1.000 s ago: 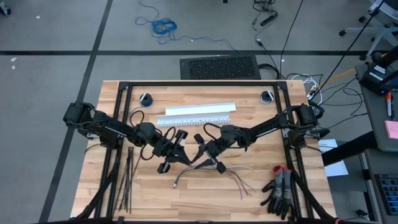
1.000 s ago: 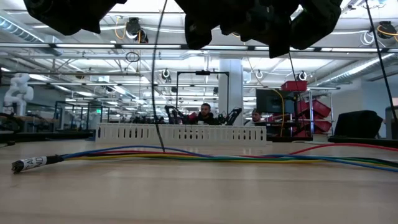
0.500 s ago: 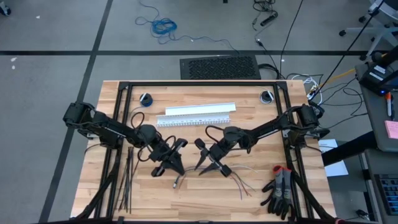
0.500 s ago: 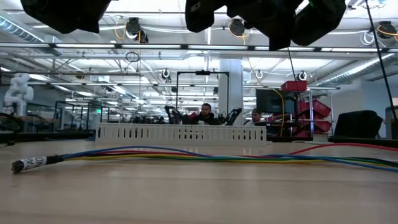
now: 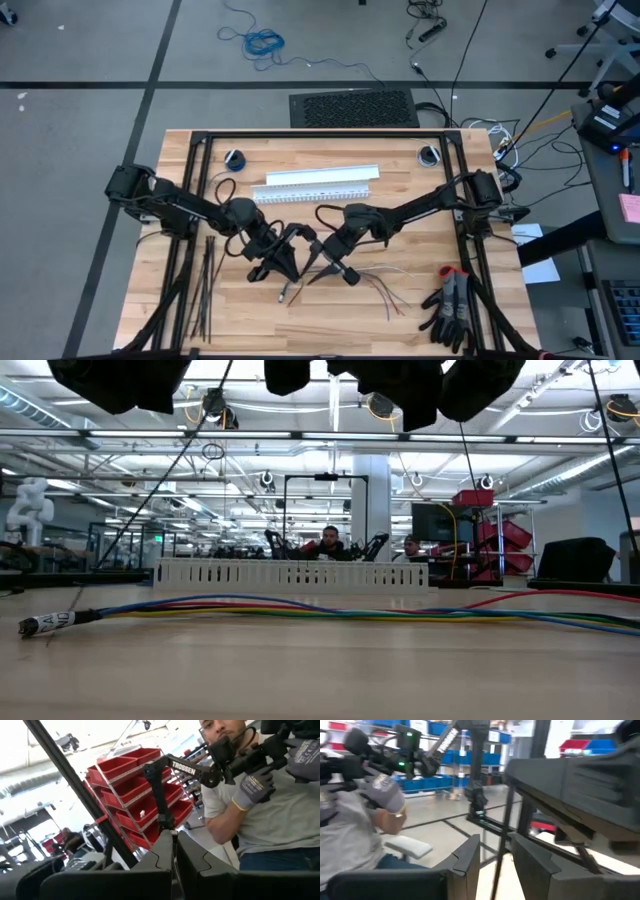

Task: Ziptie cables
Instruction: Wrap the black zip tie on the cables

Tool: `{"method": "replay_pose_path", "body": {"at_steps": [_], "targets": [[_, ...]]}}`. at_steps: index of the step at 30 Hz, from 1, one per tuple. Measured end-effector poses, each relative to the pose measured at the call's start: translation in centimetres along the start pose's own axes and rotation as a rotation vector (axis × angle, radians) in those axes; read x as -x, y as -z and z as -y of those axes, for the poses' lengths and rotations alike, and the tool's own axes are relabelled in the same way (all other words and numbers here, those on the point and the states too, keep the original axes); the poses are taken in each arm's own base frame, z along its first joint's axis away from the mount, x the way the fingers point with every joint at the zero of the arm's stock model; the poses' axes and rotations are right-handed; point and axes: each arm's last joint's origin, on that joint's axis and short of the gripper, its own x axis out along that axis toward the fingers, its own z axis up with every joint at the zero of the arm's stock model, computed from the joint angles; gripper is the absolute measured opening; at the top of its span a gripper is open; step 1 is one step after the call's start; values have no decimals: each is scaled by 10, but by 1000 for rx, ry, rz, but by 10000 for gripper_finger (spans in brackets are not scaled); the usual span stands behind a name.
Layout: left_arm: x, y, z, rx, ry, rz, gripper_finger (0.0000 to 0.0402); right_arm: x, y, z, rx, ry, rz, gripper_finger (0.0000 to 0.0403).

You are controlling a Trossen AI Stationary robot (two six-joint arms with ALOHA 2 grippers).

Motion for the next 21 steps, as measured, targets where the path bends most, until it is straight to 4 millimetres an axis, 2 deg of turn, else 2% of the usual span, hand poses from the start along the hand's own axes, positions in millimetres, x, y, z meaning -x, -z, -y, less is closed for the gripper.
{"method": "replay_pose_path", "body": {"at_steps": [12, 21], "targets": [[-5, 5, -1, 8, 49, 15, 10, -1, 5, -1, -24, -38, -32, 36], [-5, 7, 0, 32, 52, 6, 10, -1, 6, -1, -78, -37, -41, 35]]}}
